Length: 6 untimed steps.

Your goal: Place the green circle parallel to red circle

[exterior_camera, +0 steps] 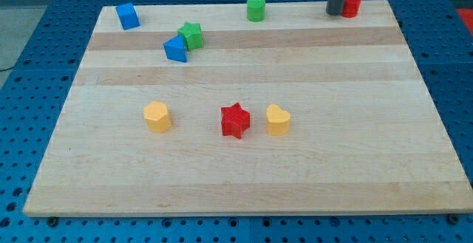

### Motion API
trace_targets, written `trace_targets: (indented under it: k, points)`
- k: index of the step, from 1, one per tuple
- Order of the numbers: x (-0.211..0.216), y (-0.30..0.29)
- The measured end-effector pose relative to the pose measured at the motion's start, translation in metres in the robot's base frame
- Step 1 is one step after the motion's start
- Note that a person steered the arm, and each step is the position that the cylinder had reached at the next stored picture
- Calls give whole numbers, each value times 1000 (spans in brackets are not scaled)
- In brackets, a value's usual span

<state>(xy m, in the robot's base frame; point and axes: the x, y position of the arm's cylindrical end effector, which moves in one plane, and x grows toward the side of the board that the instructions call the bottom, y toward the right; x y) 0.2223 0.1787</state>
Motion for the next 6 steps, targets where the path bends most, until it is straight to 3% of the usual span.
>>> trace_targets:
  k: [6]
  points:
    - [1, -135]
